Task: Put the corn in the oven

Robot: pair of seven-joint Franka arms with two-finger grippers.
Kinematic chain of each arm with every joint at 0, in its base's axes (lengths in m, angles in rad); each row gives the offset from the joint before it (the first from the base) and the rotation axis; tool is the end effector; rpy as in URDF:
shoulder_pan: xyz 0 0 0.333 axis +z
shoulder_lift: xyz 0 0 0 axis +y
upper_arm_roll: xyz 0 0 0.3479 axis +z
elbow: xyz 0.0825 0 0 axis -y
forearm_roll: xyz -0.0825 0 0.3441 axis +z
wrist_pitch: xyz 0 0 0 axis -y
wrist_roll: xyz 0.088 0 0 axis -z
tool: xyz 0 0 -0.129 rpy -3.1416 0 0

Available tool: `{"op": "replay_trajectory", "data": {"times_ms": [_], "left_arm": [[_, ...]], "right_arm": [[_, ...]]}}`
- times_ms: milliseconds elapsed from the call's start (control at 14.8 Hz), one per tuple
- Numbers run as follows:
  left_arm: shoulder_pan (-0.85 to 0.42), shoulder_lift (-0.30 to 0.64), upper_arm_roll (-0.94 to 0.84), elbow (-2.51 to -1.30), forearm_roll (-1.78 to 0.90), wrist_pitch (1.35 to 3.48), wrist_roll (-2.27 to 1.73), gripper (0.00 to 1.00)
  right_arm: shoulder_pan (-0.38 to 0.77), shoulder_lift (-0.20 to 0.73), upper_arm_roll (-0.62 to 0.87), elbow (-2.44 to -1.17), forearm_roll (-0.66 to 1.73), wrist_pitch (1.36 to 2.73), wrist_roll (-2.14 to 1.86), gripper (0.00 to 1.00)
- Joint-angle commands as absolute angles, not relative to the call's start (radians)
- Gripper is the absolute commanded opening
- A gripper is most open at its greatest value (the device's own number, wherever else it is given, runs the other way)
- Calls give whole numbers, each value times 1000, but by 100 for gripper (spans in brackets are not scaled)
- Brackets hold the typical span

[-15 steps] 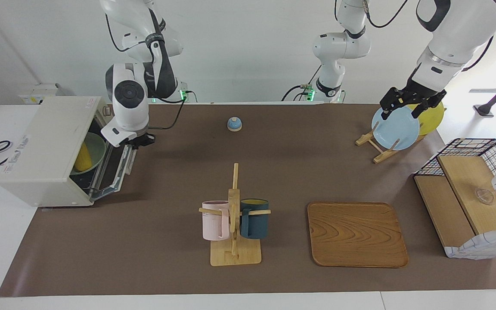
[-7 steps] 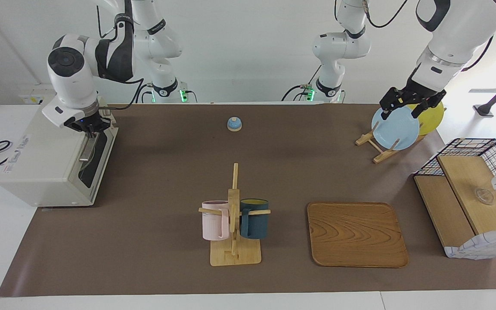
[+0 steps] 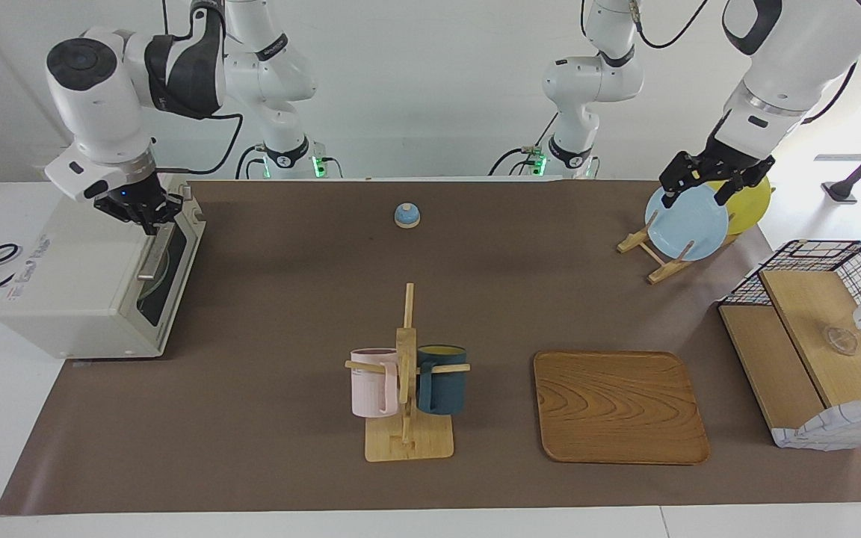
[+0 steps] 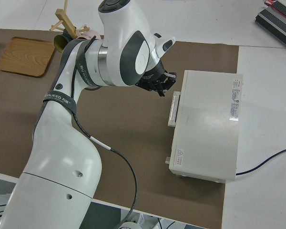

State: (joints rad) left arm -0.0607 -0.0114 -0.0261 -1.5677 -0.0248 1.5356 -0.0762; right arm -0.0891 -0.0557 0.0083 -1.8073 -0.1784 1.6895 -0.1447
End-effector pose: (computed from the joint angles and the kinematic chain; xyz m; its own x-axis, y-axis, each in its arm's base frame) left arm 0.5045 -0.0473 0.6385 0.9997 -0.0115 -0.0225 -0.0110 -0.9997 0.0229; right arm 0.4932 -0.0608 0.5719 0.9926 0.0828 -0.0885 0.0965 -0.9817 0.1640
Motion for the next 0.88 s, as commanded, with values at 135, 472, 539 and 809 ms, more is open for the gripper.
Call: {"op": "replay_trajectory", "data": {"times_ms": [135,472,539,809], "left_arm": [[-51,-41,-32,-1605,-18,1549,-71,100],[-51,-41,-32,-1605,-18,1549,-71,100],[-51,-41,-32,-1605,-18,1549,-71,100],[-51,-41,-32,-1605,-18,1549,-71,100]], "right_arm": [[-87,-6,21,-1680,-121,1582,-161,9],[-77,6,28,-1608,-69,1483,-163,35],[-75,0,28,-1608,-58,1477,-163,48],[-74,1,48,-1579,-31,1477,-156,100]]}}
